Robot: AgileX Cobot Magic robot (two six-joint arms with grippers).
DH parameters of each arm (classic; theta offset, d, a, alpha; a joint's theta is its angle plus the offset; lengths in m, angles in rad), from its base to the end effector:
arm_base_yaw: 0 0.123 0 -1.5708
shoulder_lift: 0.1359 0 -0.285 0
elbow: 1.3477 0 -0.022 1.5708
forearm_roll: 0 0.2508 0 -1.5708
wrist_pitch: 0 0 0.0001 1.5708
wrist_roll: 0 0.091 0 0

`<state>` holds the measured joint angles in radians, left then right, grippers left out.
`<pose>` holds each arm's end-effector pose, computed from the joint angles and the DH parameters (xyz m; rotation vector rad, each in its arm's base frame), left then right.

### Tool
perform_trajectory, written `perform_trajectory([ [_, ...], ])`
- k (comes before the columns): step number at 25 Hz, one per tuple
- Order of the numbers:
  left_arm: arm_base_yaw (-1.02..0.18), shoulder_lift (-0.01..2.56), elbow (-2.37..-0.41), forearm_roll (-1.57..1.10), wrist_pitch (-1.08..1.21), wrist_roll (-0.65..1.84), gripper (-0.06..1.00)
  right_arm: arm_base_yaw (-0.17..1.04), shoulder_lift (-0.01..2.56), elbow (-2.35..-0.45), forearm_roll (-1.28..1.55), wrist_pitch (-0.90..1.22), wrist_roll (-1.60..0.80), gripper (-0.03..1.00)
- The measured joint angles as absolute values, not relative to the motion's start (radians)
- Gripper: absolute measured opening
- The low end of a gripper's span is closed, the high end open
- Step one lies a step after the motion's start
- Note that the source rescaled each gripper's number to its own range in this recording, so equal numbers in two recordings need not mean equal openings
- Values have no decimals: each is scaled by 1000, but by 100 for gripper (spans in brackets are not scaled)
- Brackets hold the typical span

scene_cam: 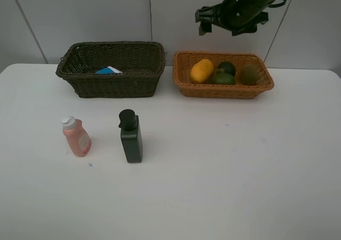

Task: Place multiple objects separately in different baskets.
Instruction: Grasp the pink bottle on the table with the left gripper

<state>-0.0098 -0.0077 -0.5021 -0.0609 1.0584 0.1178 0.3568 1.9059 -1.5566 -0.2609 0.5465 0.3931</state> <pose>-0.0063 -0.0048 0.2781 0.1325 2.0264 -0.0047 0.4170 0.1424 0.2689 -0.1564 2.3520 0.0975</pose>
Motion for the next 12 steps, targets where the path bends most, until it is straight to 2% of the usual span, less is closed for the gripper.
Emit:
perform_trajectory([
  [7, -10, -8, -502, -61, 1058, 118, 100, 357, 1760, -1538, -234, 720, 211, 100],
  [12, -10, -8, -502, -61, 1058, 118, 100, 357, 1594, -1391, -225, 740, 106, 100],
])
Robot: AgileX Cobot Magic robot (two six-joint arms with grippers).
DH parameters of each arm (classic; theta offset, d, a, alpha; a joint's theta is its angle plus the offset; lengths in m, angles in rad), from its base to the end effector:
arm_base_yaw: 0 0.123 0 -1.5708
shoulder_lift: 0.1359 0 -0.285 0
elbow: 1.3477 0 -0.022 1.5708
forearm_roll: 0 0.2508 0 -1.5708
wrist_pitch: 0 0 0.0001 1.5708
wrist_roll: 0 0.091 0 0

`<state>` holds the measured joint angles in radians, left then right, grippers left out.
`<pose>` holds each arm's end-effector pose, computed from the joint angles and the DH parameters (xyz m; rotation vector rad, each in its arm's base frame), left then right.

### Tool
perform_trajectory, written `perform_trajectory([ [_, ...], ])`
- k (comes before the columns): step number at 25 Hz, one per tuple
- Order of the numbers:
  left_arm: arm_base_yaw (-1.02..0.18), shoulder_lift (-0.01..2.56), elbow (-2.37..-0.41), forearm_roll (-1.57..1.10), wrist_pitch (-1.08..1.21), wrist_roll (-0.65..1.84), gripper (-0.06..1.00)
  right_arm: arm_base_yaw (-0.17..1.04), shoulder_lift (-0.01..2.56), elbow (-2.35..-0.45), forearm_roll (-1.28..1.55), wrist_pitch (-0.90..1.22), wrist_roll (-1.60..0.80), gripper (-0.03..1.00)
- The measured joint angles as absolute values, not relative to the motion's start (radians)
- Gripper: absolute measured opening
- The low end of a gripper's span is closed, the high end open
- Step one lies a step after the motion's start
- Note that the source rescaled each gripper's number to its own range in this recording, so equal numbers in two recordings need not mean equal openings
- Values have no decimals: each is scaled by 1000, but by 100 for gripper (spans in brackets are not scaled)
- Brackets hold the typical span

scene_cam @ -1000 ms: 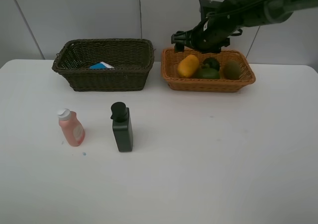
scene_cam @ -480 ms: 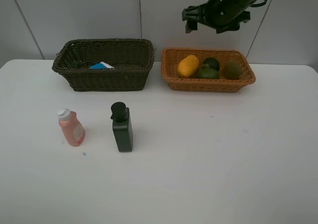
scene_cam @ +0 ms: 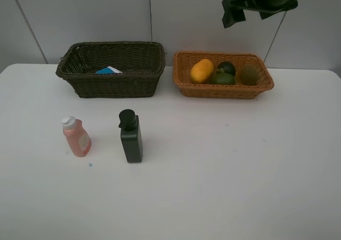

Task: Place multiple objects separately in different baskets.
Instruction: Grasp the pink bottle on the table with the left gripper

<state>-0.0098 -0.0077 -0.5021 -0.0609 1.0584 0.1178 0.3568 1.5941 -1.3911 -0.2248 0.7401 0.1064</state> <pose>-0.0063 -0.0048 0.2781 0.1325 2.0264 -0.0047 0.3389 0.1117 0.3300 -0.4301 2.3630 -0.0447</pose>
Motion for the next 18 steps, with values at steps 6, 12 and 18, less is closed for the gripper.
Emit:
perform_trajectory([
  [6, -10, -8, -502, -61, 1058, 118, 100, 357, 1331, -1150, -225, 760, 40, 100],
  [12, -10, -8, -502, -61, 1058, 118, 100, 357, 1092, -972, -219, 810, 31, 100],
  [18, -10, -8, -502, -61, 1058, 118, 100, 357, 855, -872, -123, 894, -71, 100],
])
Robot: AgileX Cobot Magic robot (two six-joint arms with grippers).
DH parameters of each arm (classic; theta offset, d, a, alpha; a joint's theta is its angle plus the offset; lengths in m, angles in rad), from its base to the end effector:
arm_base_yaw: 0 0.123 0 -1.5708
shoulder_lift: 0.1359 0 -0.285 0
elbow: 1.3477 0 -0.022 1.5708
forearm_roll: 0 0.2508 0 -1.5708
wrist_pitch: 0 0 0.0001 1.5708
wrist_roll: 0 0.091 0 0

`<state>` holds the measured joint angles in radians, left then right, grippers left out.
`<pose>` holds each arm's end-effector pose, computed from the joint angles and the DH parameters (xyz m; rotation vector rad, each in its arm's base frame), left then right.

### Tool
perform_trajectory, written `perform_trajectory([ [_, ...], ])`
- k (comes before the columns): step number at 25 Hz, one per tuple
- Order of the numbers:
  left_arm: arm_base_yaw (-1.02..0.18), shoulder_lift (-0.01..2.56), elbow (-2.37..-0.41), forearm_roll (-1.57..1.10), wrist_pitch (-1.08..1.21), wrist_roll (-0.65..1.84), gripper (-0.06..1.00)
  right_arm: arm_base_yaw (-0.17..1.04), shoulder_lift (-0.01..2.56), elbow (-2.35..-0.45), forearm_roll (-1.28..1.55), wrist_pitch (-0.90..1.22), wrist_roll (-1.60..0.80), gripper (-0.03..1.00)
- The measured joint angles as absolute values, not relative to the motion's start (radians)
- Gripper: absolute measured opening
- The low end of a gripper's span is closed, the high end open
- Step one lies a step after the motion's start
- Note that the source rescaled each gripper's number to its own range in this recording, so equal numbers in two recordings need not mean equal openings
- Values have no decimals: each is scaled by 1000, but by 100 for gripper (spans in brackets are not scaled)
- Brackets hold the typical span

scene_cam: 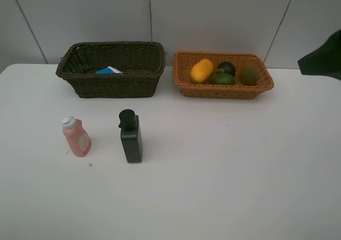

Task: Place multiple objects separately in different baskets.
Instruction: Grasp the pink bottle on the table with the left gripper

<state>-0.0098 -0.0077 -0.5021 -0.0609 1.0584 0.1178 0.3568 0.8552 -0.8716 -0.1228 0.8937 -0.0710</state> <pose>-0.0063 -0.0048 0.2781 0.1325 2.0264 -0.0047 0.1483 0.0460 0.3451 -0.5425 2.2893 -0.0106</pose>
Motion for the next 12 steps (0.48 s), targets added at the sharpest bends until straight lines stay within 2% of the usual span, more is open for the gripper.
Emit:
perform_trajectory([
  [5, -10, -8, -502, -61, 1058, 118, 100, 357, 647, -771, -37, 996, -159, 100],
  [12, -10, -8, -502, -61, 1058, 118, 100, 346, 387, -595, 0, 1028, -109, 100],
])
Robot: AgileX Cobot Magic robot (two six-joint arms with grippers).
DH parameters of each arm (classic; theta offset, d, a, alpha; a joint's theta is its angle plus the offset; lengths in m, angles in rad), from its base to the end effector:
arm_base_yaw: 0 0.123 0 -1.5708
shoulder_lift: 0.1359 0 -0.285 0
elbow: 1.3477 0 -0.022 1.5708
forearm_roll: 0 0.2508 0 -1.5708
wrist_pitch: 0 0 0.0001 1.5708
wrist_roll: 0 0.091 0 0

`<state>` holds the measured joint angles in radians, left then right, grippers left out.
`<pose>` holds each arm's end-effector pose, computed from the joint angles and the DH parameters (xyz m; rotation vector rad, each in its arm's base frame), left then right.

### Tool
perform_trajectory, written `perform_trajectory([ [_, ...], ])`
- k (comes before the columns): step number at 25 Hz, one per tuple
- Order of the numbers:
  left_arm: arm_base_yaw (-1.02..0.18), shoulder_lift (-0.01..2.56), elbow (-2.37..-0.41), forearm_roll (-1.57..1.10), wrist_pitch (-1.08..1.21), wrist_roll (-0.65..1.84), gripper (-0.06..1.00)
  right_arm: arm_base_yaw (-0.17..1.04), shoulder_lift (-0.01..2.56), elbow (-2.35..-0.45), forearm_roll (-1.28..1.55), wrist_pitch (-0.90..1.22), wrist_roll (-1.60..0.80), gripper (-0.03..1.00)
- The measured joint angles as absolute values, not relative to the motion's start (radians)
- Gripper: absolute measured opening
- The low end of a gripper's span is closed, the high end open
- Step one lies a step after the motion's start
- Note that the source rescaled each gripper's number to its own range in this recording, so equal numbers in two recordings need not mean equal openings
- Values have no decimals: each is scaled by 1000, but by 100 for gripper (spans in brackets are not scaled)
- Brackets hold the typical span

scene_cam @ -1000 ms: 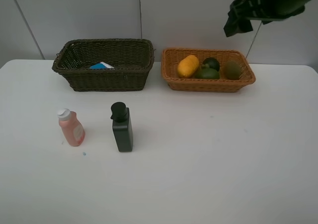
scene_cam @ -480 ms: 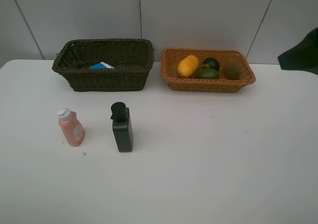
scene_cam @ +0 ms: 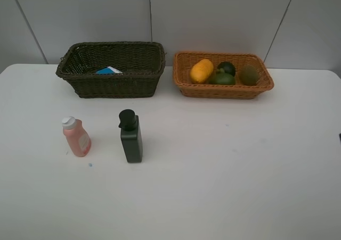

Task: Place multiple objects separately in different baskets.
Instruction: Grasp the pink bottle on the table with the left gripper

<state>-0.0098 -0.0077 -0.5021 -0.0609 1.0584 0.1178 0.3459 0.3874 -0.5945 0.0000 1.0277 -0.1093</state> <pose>-0.0063 -0.0048 0.2781 0.1325 2.0264 -0.0047 0.0511 0.0184 0.2982 -0.5206 2.2477 0.1212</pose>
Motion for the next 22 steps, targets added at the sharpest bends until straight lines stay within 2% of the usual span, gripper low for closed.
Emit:
perform_trajectory([
  [12, -10, -8, -502, -61, 1058, 118, 100, 78, 30, -530, 59, 1054, -102, 100],
  [22, -10, -8, -502, -61, 1058, 118, 100, 40, -3, -521, 64, 1061, -101, 100],
])
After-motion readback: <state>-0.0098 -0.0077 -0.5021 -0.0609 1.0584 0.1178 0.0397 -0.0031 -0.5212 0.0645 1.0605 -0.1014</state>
